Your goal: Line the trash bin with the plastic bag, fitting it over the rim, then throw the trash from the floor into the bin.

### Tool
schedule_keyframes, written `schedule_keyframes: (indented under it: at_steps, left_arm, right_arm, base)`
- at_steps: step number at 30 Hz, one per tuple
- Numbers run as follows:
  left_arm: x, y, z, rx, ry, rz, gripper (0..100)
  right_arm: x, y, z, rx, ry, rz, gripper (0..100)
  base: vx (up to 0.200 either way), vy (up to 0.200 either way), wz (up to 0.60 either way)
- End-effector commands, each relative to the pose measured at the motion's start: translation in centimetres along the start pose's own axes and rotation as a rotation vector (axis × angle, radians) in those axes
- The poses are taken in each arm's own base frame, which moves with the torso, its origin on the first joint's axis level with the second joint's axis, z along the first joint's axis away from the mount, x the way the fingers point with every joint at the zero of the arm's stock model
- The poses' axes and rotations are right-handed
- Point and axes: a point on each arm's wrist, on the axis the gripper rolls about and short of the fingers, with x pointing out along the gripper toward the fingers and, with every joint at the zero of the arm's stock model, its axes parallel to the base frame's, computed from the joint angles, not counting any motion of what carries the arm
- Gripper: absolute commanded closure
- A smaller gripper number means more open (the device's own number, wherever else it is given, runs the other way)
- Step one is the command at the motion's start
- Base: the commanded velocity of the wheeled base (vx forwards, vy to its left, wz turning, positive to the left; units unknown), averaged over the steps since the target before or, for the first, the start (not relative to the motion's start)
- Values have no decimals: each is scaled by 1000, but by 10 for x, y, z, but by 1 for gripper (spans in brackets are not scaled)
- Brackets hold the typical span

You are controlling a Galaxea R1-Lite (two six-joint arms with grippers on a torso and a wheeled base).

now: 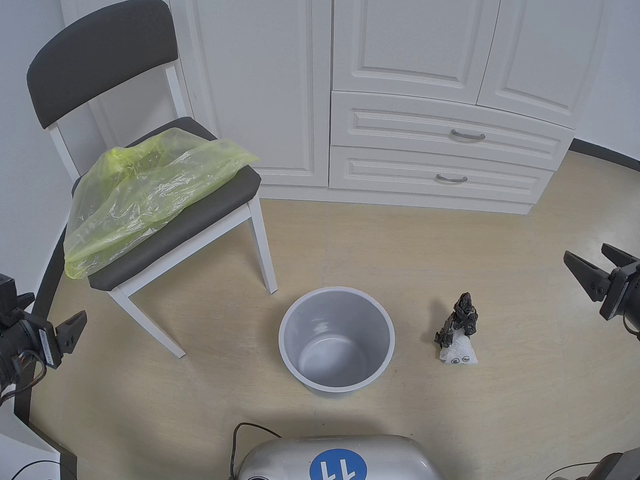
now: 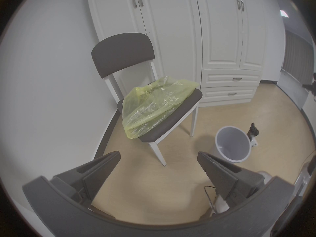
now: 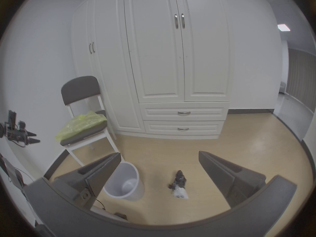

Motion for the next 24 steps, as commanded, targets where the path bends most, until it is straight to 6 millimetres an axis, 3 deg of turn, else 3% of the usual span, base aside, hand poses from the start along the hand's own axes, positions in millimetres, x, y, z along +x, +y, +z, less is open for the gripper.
schedule_keyframes:
  at_steps: [1, 7, 13, 15, 24]
  left_arm:
    - [40, -3, 1, 72, 94, 9, 0]
    - [78, 5, 9, 212, 100, 50, 0]
    - [108, 6, 20, 292, 65, 60, 0]
    - [128, 6, 24, 344, 65, 64, 0]
    - [171, 7, 35, 366, 34, 78, 0]
  right_arm:
    - [16, 20, -1, 58, -5, 76, 0]
    - [32, 27, 1, 130, -60, 85, 0]
    - [35, 26, 1, 134, -68, 80, 0]
    - [37, 25, 1, 132, -66, 71, 0]
    - [46, 15, 2, 132, -62, 5, 0]
  base:
    - [0, 0, 0]
    - [0, 0, 0]
    - [0, 0, 0]
    - [0, 0, 0]
    - [0, 0, 0]
